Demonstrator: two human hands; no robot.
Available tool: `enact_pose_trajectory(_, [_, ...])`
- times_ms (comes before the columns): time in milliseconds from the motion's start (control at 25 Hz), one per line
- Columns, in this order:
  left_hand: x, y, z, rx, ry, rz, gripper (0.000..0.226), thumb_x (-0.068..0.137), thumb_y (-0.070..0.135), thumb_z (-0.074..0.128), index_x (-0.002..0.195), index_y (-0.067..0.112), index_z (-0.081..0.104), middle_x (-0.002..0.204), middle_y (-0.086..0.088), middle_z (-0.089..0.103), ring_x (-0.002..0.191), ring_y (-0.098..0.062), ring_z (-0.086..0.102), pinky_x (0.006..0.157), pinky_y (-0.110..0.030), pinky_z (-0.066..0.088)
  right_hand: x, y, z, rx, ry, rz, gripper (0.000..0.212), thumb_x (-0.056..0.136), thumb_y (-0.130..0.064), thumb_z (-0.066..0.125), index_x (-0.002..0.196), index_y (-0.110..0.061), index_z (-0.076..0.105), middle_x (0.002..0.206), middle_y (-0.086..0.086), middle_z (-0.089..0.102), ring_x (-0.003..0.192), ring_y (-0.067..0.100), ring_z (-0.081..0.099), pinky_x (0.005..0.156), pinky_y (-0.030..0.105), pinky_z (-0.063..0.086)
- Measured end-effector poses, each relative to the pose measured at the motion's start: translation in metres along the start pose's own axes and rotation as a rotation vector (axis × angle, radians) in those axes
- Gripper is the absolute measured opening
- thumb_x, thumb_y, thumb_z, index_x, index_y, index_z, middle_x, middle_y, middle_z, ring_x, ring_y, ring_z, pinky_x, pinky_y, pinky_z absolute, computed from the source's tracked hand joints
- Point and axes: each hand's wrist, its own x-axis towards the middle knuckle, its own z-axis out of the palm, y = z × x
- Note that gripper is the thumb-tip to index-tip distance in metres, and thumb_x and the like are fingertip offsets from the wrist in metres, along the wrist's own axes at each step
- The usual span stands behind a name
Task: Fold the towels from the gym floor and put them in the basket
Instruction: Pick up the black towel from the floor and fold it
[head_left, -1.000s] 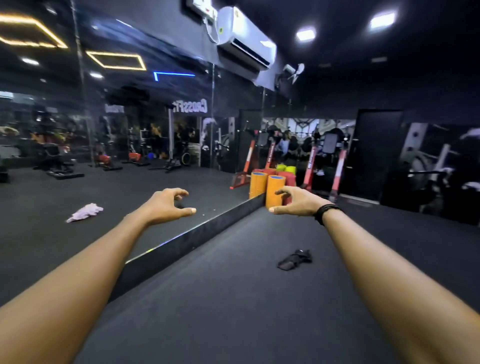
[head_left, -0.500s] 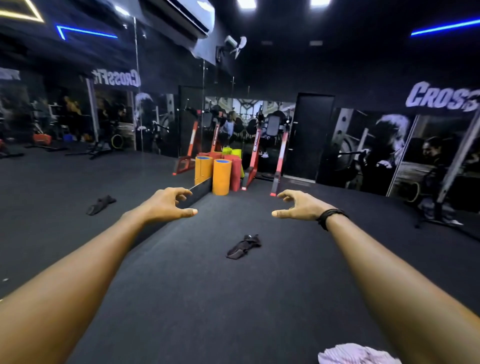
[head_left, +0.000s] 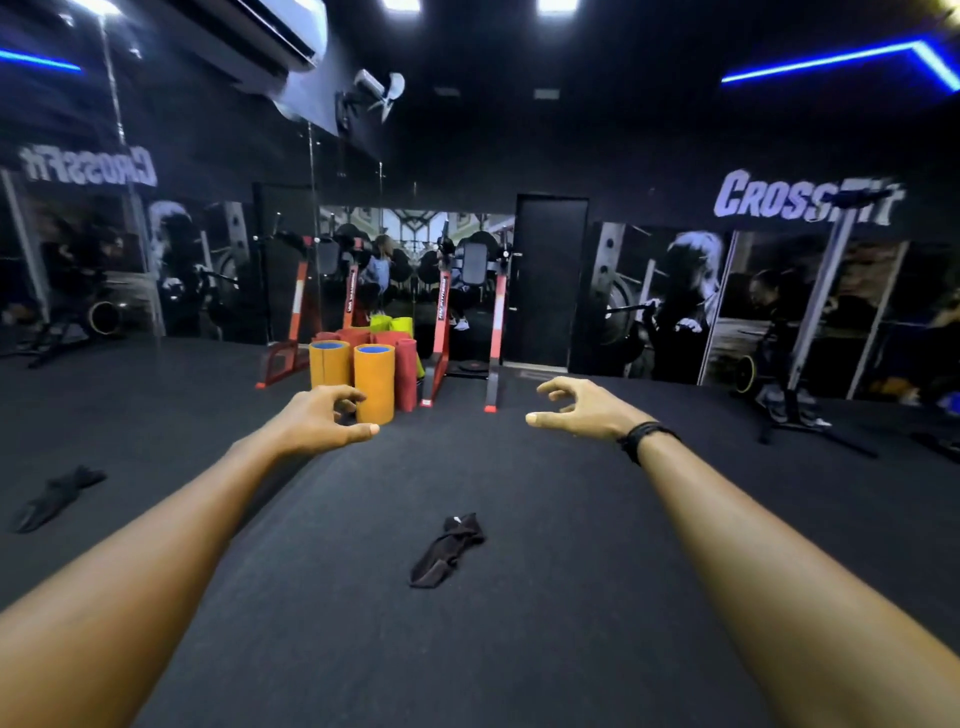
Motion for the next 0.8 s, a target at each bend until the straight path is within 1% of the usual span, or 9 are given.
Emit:
enact_pose_trajectory(160, [0.091,-0.02,0.036,-0.012,-0.036,0.035,0.067,0.08,0.042,0.073,0.137,0.018,0.048,0.132,-0.007,0.057,0.112,-0.017,0.056,0.093,-0.028,0.043,0.081,0.04,0.013,0.017,0.007,0.044,0.07,0.068,-0.065,0.07,0.128,-0.034,0.051,0.134,-0.003,0.051,0.116,0.016,0.055,0.099,0.043,0.048])
enact_pose_trajectory(280, [0.157,-0.035,0.067,-0.005,-0.041,0.038,0.069,0.079,0.045,0.072,0.138,0.019,0.047,0.132,-0.005,0.056,0.113,-0.016,0.055,0.09,-0.025,0.042,0.146,0.08,0.021,0.027,0.017,0.067,0.07,0.068,-0.064,0.071,0.128,-0.035,0.05,0.135,-0.003,0.05,0.109,0.014,0.056,0.099,0.041,0.048])
enact_pose_trajectory(440, [0.268,-0.047,0.108,-0.029,-0.029,0.001,0.074,0.079,0.046,0.071,0.141,0.019,0.042,0.135,-0.005,0.054,0.121,-0.02,0.053,0.096,-0.03,0.043,0.264,0.135,0.024,0.048,0.009,0.051,0.069,0.07,-0.061,0.072,0.129,-0.033,0.05,0.136,-0.001,0.05,0.115,0.016,0.056,0.098,0.039,0.048])
enact_pose_trajectory(560, [0.349,-0.051,0.127,-0.03,-0.042,-0.041,0.072,0.08,0.044,0.071,0.141,0.018,0.043,0.136,-0.006,0.053,0.122,-0.02,0.052,0.099,-0.031,0.042,0.349,0.161,0.022,0.033,-0.038,0.049,0.065,0.073,-0.057,0.072,0.129,-0.032,0.05,0.137,0.0,0.05,0.115,0.015,0.055,0.098,0.033,0.044])
enact_pose_trajectory(720, [0.447,-0.063,0.147,-0.051,-0.055,-0.079,0.071,0.08,0.043,0.071,0.14,0.018,0.044,0.137,-0.006,0.053,0.124,-0.02,0.052,0.103,-0.033,0.042,0.456,0.182,0.018,0.054,-0.059,0.028,0.062,0.076,-0.053,0.071,0.129,-0.03,0.05,0.138,0.0,0.049,0.106,0.012,0.057,0.092,0.027,0.042])
enact_pose_trajectory(800, [0.491,-0.076,0.158,-0.055,-0.065,-0.095,0.07,0.08,0.044,0.072,0.14,0.018,0.045,0.137,-0.006,0.053,0.124,-0.02,0.052,0.103,-0.032,0.041,0.504,0.193,0.026,0.057,-0.088,0.02,0.064,0.077,-0.051,0.071,0.132,-0.028,0.049,0.138,0.0,0.049,0.105,0.011,0.057,0.089,0.026,0.042])
